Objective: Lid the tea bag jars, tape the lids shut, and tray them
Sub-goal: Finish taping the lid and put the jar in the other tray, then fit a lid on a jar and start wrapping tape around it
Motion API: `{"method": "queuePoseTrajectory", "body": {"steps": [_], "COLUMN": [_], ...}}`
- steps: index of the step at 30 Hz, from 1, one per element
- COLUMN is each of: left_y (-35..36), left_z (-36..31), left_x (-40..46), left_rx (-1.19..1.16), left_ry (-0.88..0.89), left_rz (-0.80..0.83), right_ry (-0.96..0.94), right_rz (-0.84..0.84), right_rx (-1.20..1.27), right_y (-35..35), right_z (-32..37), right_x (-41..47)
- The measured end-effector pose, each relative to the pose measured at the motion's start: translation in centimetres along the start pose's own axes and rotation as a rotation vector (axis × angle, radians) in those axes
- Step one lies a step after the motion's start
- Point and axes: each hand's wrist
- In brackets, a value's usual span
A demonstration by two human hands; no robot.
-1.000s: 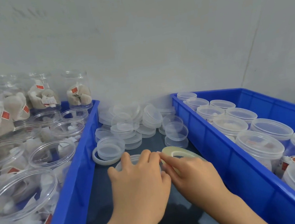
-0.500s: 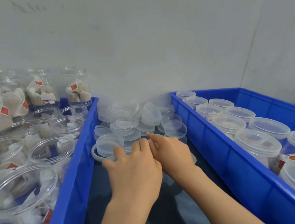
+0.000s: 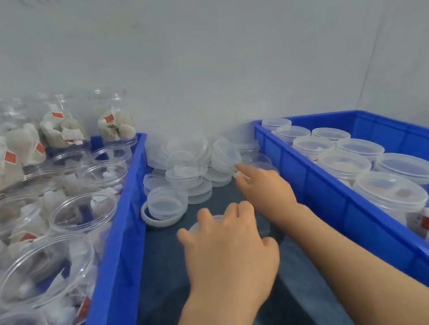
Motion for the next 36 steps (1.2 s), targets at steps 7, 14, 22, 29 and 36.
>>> {"method": "queuePoseTrajectory", "body": {"steps": [7, 14, 22, 29, 36], "left_y": [0.1, 0.3, 3.0, 3.3, -0.1], "left_z": [-0.8, 0.3, 2.3, 0.3, -4.6], "left_x": [1.1, -0.8, -3.4, -3.8, -3.5], "left_rx": [0.022, -0.686, -1.304, -1.298, -1.193], "left_ry": [-0.093, -0.001, -0.419, -0.543, -0.287], "left_rz": [-0.021, -0.601, -0.613, -0.458, -0.532], "right_ry": [-0.033, -0.147, -0.026, -0.150, -0.129], "right_rz": [0.123, 0.183, -0.171, 0.100, -0.260], "right_rx": [-0.256, -0.410, 0.370, 0.634, 0.605], "right_y": [3.3, 3.8, 0.5, -1.1, -5.3], "right_z": [-2.2, -3.2, -1.5, 2.3, 2.3], "right_x": [-5.1, -7.2, -11.1, -15.1, -14.5]}}
Point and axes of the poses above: each hand's wrist, its own x-axis towards the middle knuckle, its own y-axis out of the palm, z = x × y, and after that the axes turned 1 degree about x, right-handed
